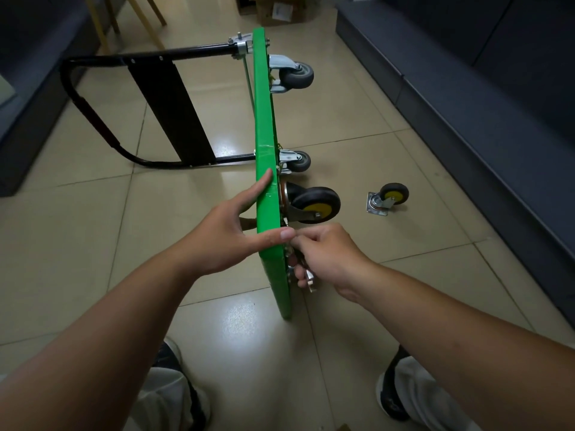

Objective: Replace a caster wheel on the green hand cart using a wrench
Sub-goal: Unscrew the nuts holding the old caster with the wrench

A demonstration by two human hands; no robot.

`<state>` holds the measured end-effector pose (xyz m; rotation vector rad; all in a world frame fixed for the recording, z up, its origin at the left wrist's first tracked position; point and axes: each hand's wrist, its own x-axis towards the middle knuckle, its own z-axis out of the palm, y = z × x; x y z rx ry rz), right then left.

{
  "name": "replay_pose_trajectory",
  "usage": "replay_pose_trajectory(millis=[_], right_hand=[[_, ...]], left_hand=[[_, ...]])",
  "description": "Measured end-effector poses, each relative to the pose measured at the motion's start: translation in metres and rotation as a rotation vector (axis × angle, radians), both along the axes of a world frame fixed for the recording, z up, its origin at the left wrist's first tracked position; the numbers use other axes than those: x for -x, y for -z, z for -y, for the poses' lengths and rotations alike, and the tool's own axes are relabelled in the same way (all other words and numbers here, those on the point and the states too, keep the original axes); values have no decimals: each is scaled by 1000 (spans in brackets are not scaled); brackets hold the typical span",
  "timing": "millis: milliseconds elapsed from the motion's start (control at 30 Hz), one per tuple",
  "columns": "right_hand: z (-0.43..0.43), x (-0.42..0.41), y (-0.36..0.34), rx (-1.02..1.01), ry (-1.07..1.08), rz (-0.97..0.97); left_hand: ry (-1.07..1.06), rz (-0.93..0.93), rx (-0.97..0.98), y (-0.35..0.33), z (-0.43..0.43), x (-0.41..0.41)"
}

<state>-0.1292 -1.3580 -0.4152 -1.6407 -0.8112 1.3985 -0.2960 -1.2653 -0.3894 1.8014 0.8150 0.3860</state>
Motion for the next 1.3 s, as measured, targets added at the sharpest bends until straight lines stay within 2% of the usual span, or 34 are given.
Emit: replay_pose_trajectory(millis=[200,433,500,600,733,933,1033,1300], right_hand=[[3,-2,29,-69,-118,37],[3,-6,115,-369,-71,512],[-5,-2,127,-420,-47,579],[-3,-7,130,-360,-117,610],[28,-29,123,-223,-159,545],[30,-20,53,-61,98,198],[23,-13,28,25,174,133],[5,6,24,40,301,-9]], left_hand=[[-17,-1,-14,0,0,0],[-20,-32,-28,1,-1,0],[-22,-32,-36,1,-2,0],[-22,-36,-34,1,-3,0],[-22,-37,-19,-1,-2,-1],[-34,-37,-3,-3,2,-3],[-48,-64,-24,-3,4,-2],[-22,-121,-81,-4,16,-6]])
